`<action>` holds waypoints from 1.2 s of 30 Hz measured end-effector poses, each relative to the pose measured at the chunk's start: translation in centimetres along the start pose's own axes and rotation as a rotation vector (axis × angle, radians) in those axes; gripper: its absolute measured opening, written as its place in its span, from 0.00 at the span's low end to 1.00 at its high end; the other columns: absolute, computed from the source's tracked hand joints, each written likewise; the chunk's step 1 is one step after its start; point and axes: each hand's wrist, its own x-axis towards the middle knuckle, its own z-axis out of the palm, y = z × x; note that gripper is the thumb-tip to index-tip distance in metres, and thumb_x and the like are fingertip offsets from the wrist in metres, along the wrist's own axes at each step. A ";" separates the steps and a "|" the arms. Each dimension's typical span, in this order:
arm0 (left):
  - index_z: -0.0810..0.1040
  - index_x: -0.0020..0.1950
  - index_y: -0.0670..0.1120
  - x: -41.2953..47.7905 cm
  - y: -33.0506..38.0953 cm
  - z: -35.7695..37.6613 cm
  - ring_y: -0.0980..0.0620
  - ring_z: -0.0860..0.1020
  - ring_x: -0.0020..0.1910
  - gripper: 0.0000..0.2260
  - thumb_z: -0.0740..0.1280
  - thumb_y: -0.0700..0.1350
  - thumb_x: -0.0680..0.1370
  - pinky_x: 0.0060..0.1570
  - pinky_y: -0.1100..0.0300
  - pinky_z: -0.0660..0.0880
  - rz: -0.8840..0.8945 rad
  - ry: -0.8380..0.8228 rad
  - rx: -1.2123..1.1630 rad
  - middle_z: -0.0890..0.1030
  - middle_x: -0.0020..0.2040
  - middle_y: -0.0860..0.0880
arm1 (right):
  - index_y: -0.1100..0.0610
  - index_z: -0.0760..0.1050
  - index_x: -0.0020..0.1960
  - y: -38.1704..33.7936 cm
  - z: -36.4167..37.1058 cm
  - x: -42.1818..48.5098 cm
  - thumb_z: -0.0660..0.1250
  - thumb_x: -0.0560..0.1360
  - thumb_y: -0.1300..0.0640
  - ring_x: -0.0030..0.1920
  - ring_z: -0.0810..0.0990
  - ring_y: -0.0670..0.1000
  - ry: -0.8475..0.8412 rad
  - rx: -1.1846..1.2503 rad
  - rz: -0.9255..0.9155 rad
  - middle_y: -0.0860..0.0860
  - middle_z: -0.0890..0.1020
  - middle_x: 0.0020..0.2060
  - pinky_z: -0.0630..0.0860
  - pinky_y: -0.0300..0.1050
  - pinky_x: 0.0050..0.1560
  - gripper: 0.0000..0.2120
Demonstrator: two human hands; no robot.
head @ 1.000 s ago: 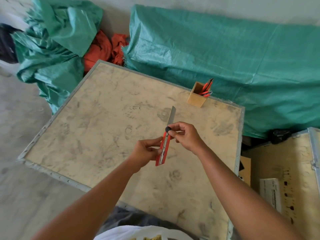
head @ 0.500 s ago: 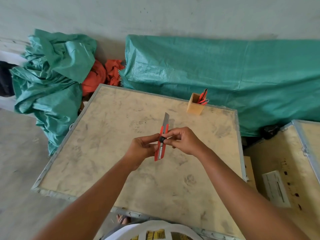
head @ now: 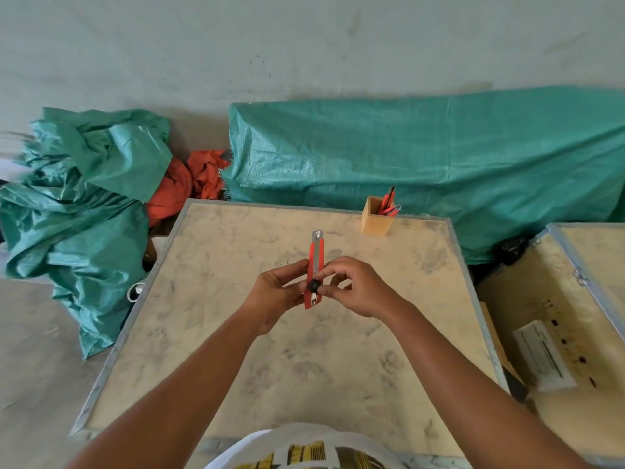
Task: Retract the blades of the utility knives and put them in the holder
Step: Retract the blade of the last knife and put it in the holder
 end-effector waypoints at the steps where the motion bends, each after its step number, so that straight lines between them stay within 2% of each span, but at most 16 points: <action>1: 0.76 0.68 0.40 0.0 0.1 0.0 0.43 0.84 0.56 0.20 0.66 0.29 0.77 0.51 0.53 0.82 0.001 -0.017 0.003 0.82 0.64 0.46 | 0.48 0.84 0.58 0.0 -0.1 -0.2 0.76 0.74 0.56 0.48 0.82 0.46 0.019 0.023 0.014 0.47 0.81 0.54 0.78 0.37 0.46 0.13; 3: 0.76 0.68 0.40 0.0 0.2 0.3 0.44 0.84 0.56 0.20 0.66 0.29 0.77 0.51 0.54 0.82 -0.001 -0.032 0.004 0.82 0.64 0.46 | 0.46 0.83 0.61 0.1 -0.3 -0.6 0.76 0.75 0.57 0.47 0.81 0.45 0.028 0.031 0.017 0.46 0.81 0.54 0.78 0.37 0.45 0.15; 6: 0.76 0.68 0.40 -0.2 0.0 1.2 0.44 0.84 0.55 0.21 0.65 0.28 0.77 0.49 0.56 0.82 -0.001 -0.027 -0.012 0.81 0.64 0.47 | 0.47 0.85 0.58 0.1 -0.7 -1.2 0.76 0.74 0.56 0.46 0.80 0.45 0.036 -0.007 0.008 0.45 0.80 0.53 0.77 0.36 0.43 0.13; 12: 0.76 0.69 0.40 -0.5 -1.0 3.5 0.41 0.84 0.56 0.21 0.65 0.27 0.77 0.56 0.48 0.81 0.009 -0.001 -0.004 0.81 0.64 0.44 | 0.47 0.81 0.50 0.5 -1.9 -2.7 0.79 0.72 0.53 0.46 0.79 0.43 0.084 -0.015 0.036 0.39 0.77 0.49 0.70 0.29 0.40 0.10; 16: 0.75 0.69 0.40 -0.8 -1.2 5.3 0.41 0.83 0.57 0.21 0.65 0.27 0.77 0.54 0.51 0.82 0.033 0.000 -0.013 0.82 0.63 0.44 | 0.45 0.83 0.57 1.7 -3.2 -3.7 0.78 0.72 0.54 0.45 0.79 0.43 0.078 0.013 0.006 0.43 0.79 0.54 0.71 0.30 0.41 0.14; 20: 0.76 0.69 0.40 -0.8 -1.6 7.4 0.42 0.83 0.56 0.21 0.64 0.27 0.77 0.52 0.53 0.82 0.037 0.002 -0.004 0.81 0.64 0.44 | 0.45 0.82 0.48 2.5 -4.6 -4.3 0.80 0.69 0.51 0.45 0.79 0.44 0.097 0.002 0.012 0.44 0.80 0.50 0.73 0.34 0.42 0.10; 22: 0.76 0.68 0.41 -0.6 -1.9 8.2 0.42 0.83 0.56 0.21 0.65 0.28 0.77 0.52 0.52 0.82 0.031 0.016 -0.007 0.81 0.65 0.44 | 0.45 0.81 0.47 2.9 -5.2 -4.5 0.81 0.68 0.50 0.45 0.79 0.45 0.101 -0.005 0.017 0.45 0.80 0.51 0.73 0.35 0.42 0.11; 26: 0.77 0.68 0.41 -0.2 -2.2 9.6 0.42 0.83 0.56 0.20 0.65 0.29 0.77 0.52 0.51 0.82 0.033 0.021 -0.028 0.81 0.64 0.44 | 0.46 0.84 0.55 3.9 -6.6 -4.8 0.79 0.70 0.52 0.46 0.79 0.46 0.056 -0.023 -0.034 0.45 0.80 0.52 0.72 0.32 0.42 0.14; 30: 0.76 0.68 0.41 0.2 -2.3 10.6 0.42 0.84 0.56 0.20 0.65 0.29 0.77 0.52 0.52 0.83 0.027 0.048 -0.018 0.81 0.64 0.45 | 0.48 0.85 0.48 4.7 -7.2 -4.3 0.81 0.68 0.50 0.43 0.78 0.45 0.101 -0.030 -0.050 0.44 0.80 0.47 0.73 0.36 0.41 0.11; 33: 0.77 0.67 0.42 1.0 -2.4 10.8 0.42 0.84 0.56 0.19 0.66 0.30 0.77 0.54 0.50 0.82 0.016 0.070 0.003 0.82 0.64 0.45 | 0.48 0.84 0.45 5.4 -7.3 -3.7 0.82 0.64 0.45 0.43 0.78 0.46 0.144 -0.021 -0.060 0.45 0.80 0.45 0.77 0.41 0.41 0.14; 36: 0.78 0.67 0.42 1.9 -2.0 10.9 0.42 0.84 0.55 0.19 0.66 0.30 0.77 0.54 0.50 0.82 0.012 0.075 0.017 0.83 0.62 0.46 | 0.47 0.85 0.50 5.9 -7.8 -3.1 0.80 0.66 0.43 0.43 0.79 0.45 0.156 0.044 -0.054 0.44 0.82 0.48 0.75 0.33 0.41 0.15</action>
